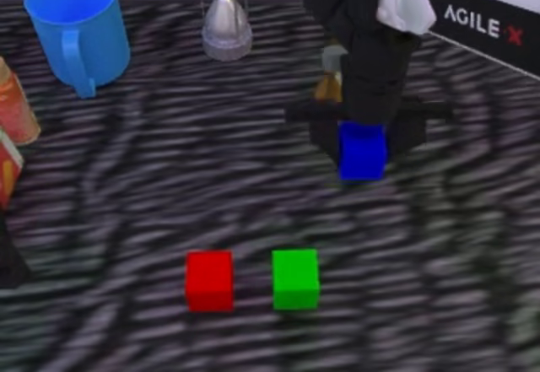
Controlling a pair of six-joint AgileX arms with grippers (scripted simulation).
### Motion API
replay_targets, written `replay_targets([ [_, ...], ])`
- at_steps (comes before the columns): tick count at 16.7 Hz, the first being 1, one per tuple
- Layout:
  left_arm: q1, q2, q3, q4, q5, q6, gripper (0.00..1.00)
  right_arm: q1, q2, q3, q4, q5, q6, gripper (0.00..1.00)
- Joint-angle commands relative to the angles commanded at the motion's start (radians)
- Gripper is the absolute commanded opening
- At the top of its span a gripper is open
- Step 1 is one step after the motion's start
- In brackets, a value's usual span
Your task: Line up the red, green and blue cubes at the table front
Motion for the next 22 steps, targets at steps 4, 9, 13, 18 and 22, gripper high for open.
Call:
replay_targets([
  [4, 0.0, 0.0, 0.0, 0.0, 0.0, 0.0, 1.0, -0.005, 0.002, 0.0, 0.0, 0.0, 0.002, 0.0],
  [9, 0.0, 0.0, 0.0, 0.0, 0.0, 0.0, 1.0, 0.03, -0.098, -0.115, 0.035, -0.001, 0.036, 0.0],
  [13, 0.0, 0.0, 0.0, 0.0, 0.0, 0.0, 1.0, 0.091, -0.262, -0.357, 0.088, -0.003, 0.101, 0.0],
  [18, 0.0, 0.0, 0.0, 0.0, 0.0, 0.0, 1.0, 0.167, -0.451, -0.612, 0.149, -0.004, 0.174, 0.0],
  [22, 0.0, 0.0, 0.0, 0.0, 0.0, 0.0, 1.0, 0.18, -0.482, -0.644, 0.161, -0.004, 0.187, 0.0],
])
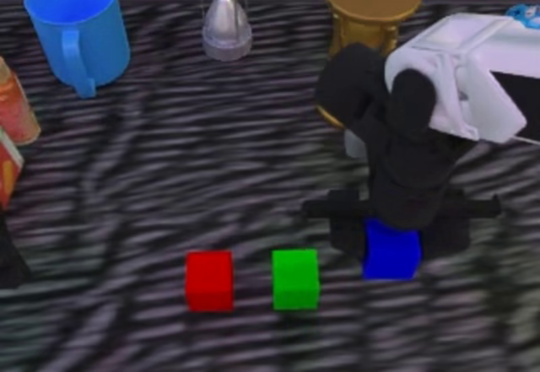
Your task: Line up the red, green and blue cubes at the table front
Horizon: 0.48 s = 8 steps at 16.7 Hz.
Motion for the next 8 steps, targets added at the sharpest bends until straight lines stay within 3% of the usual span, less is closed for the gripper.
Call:
replay_targets([
  [4, 0.0, 0.0, 0.0, 0.0, 0.0, 0.0, 1.0, -0.004, 0.01, -0.011, 0.015, -0.001, -0.001, 0.0],
  [8, 0.0, 0.0, 0.0, 0.0, 0.0, 0.0, 1.0, -0.004, 0.059, -0.096, 0.161, 0.0, 0.002, 0.0],
])
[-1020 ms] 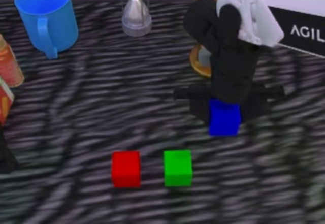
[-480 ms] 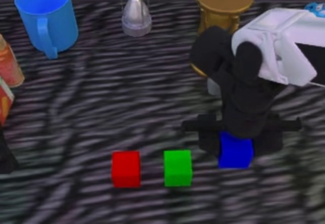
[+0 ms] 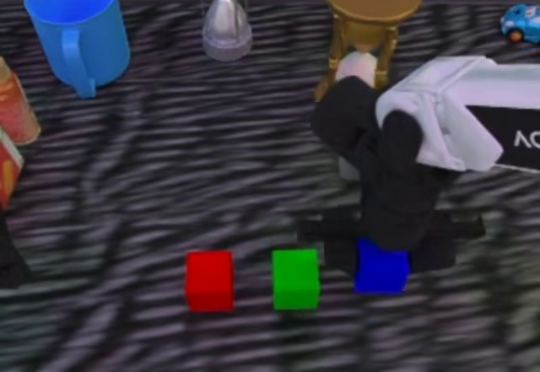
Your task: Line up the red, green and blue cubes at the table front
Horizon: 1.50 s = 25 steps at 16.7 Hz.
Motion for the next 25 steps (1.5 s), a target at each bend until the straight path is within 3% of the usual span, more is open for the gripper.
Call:
replay_targets([
  [7, 0.0, 0.0, 0.0, 0.0, 0.0, 0.0, 1.0, 0.005, 0.042, -0.066, 0.102, 0.001, 0.001, 0.0],
  [20, 0.0, 0.0, 0.0, 0.0, 0.0, 0.0, 1.0, 0.005, 0.042, -0.066, 0.102, 0.001, 0.001, 0.98],
  [25, 0.0, 0.0, 0.0, 0.0, 0.0, 0.0, 1.0, 0.005, 0.042, -0.066, 0.102, 0.001, 0.001, 1.0],
])
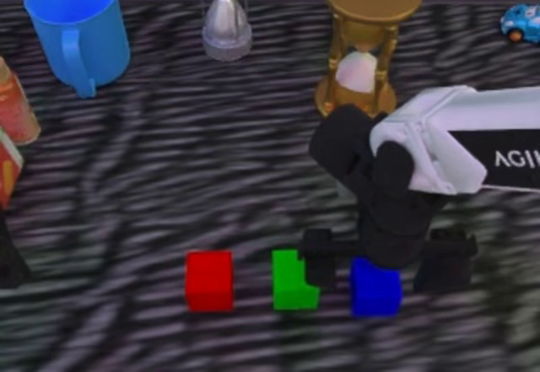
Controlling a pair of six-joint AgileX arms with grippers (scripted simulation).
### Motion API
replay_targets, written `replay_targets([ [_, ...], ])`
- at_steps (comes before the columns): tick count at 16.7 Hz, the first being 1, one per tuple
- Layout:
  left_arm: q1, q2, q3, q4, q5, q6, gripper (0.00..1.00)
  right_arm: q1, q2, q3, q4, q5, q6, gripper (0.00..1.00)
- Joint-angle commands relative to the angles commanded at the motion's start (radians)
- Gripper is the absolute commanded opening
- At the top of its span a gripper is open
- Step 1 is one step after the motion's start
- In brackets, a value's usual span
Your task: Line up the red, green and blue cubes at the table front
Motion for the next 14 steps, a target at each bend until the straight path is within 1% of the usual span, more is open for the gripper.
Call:
replay_targets([
  [6, 0.0, 0.0, 0.0, 0.0, 0.0, 0.0, 1.0, 0.001, -0.006, 0.015, -0.018, 0.0, 0.0, 1.0],
  [12, 0.0, 0.0, 0.0, 0.0, 0.0, 0.0, 1.0, 0.006, -0.08, 0.143, -0.232, -0.001, -0.001, 1.0],
  [14, 0.0, 0.0, 0.0, 0.0, 0.0, 0.0, 1.0, 0.007, -0.098, 0.165, -0.263, -0.001, -0.003, 1.0],
])
